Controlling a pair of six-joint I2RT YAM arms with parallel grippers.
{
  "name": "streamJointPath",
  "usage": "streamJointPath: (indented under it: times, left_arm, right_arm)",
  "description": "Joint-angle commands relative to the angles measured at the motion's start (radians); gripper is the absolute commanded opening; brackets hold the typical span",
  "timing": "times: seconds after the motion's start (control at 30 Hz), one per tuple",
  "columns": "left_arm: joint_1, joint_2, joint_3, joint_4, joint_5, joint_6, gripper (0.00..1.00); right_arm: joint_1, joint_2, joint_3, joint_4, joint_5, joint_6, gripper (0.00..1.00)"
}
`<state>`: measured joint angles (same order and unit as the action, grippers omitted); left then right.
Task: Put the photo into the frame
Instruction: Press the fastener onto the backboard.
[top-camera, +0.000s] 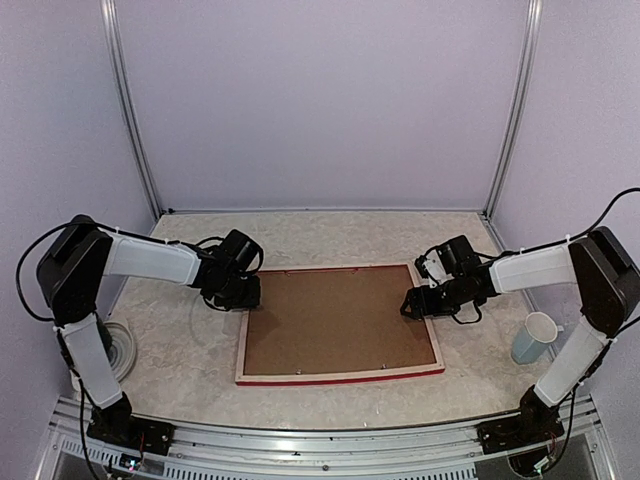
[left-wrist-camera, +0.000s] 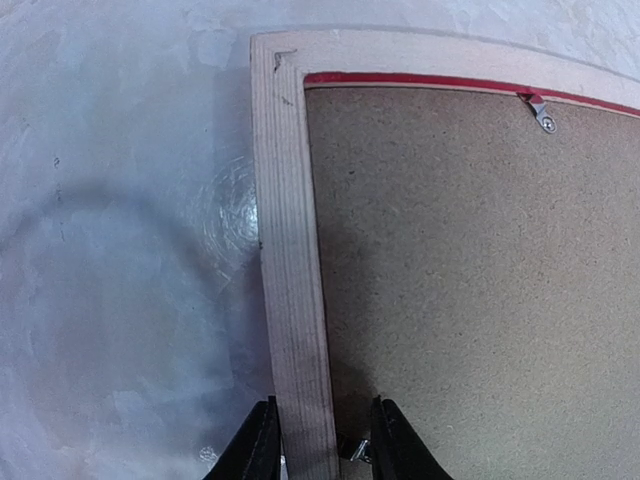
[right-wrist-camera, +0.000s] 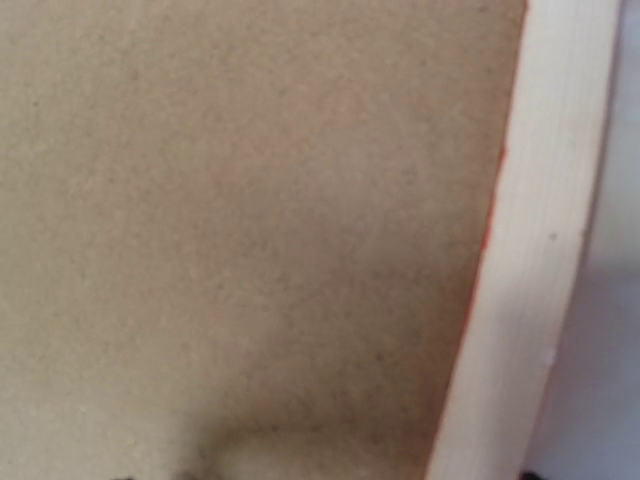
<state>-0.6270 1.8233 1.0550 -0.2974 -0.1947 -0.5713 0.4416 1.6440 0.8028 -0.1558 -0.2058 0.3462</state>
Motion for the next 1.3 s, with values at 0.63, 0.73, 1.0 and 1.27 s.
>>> streamJointPath:
  times: [0.63,0.73,1.0,1.27]
  left_arm:
    - [-0.018,-0.012,0.046,-0.125,0.011,0.008,0.44]
    - [-0.016,-0.016,0.042,-0.134,-0.001,-0.001,0.44]
    - [-0.011,-0.021,0.031,-0.151,-0.031,-0.016,0.4]
    - [-0.01,-0.009,0.018,-0.13,-0.046,-0.025,0.31]
  right_arm:
    - [0.005,0.05,-0.058,0.0,-0.062,0.017,0.79]
    - [0.005,0.051,-0.053,-0.004,-0.061,0.017,0.79]
    - [0.009,0.058,-0.048,0.0,-0.067,0.018,0.79]
    - [0.021,0.074,-0.05,0.011,-0.073,0.023,0.78]
